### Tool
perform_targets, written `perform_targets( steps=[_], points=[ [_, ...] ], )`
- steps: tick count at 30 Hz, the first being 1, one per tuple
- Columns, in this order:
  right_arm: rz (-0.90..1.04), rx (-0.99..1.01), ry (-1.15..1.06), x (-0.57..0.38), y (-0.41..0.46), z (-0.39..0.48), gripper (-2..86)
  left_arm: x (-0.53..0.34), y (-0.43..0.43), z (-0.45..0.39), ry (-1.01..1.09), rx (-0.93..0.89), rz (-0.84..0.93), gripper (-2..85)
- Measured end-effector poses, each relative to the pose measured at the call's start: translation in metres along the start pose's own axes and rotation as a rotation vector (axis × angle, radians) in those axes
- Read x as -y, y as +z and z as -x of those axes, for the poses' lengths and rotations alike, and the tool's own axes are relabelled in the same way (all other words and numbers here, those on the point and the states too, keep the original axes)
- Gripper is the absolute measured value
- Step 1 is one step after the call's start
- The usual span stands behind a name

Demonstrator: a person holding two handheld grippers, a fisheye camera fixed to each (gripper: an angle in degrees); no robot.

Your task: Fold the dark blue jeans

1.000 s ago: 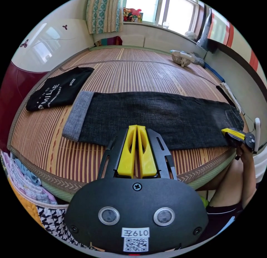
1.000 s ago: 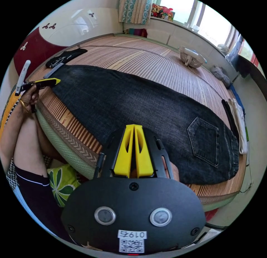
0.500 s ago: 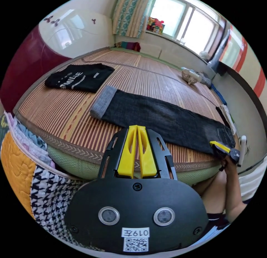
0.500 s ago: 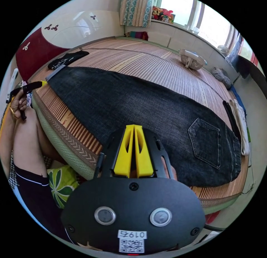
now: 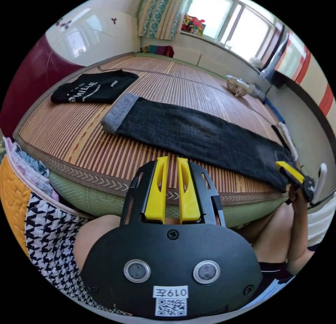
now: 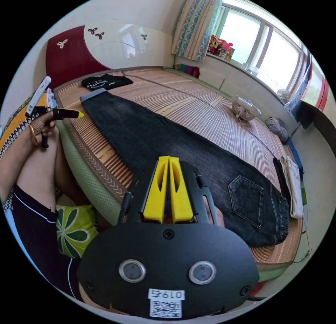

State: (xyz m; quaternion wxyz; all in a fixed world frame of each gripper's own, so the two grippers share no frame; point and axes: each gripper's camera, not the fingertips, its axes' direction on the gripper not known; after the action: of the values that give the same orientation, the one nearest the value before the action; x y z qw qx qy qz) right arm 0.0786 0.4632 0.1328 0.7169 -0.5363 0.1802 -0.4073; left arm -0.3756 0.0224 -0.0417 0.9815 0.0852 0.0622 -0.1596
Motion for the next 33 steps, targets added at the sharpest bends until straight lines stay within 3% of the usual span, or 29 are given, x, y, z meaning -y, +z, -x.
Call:
perform_targets(
  steps=[11, 21, 25, 33],
  points=[
    [0.222, -0.018, -0.087, 0.005, 0.052, 0.02, -1.0, -0.01, 0.02, -0.047, 0.154, 0.071, 0.081, 1.2],
    [0.236, -0.06, -0.009, 0.001, 0.057, 0.027, -1.0, -0.012, 0.017, -0.039, 0.141, 0.013, 0.119, 1.1],
    [0.199, -0.134, 0.05, -0.006, 0.048, 0.034, -1.0, -0.017, 0.008, -0.041, 0.136, 0.047, 0.093, 1.1],
    [0.076, -0.132, 0.431, -0.066, -0.015, -0.005, -1.0, -0.058, -0.03, -0.066, 0.223, 0.075, -0.072, 1.0]
  ],
)
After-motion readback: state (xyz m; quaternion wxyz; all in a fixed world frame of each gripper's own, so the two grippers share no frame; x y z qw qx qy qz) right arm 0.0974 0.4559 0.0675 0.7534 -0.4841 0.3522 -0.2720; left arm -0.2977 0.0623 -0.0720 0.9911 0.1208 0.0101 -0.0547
